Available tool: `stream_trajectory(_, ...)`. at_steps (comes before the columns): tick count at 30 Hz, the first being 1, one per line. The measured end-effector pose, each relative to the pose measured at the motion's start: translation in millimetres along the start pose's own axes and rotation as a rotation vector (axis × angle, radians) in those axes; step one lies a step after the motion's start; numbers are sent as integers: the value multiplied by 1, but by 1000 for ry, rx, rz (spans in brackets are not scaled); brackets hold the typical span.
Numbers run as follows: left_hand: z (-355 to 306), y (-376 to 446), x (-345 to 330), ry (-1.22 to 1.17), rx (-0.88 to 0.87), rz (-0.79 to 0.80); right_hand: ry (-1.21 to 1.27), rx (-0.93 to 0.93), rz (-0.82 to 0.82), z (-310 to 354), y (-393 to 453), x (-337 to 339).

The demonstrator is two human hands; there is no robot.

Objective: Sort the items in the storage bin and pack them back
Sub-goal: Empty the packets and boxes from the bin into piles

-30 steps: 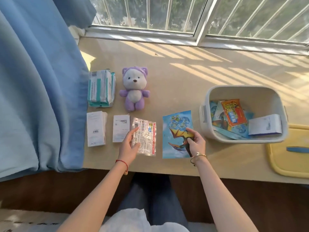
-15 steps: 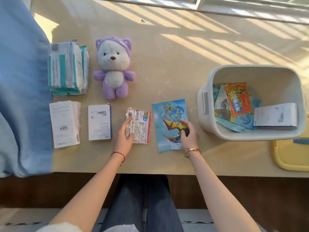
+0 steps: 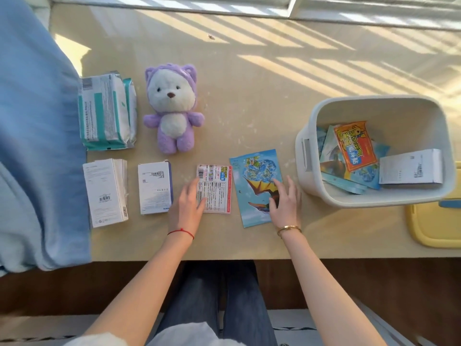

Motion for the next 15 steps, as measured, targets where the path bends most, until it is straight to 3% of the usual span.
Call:
stream_trajectory(9, -37, -58, 106, 20, -364, -196, -6, 258, -245, 46, -62, 111)
stream_trajectory(15, -72, -90, 142, 7, -450, -234, -9, 288, -385, 28, -93, 196)
Point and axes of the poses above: each hand's wrist, its own y-axis towards the middle knuckle, its own x-axis out of the back of the hand, z = x × y, the point moved 9 cm from there along y, towards the middle knuckle, and after that the axes turned 10 degrees about x, right-handed, at the moved point
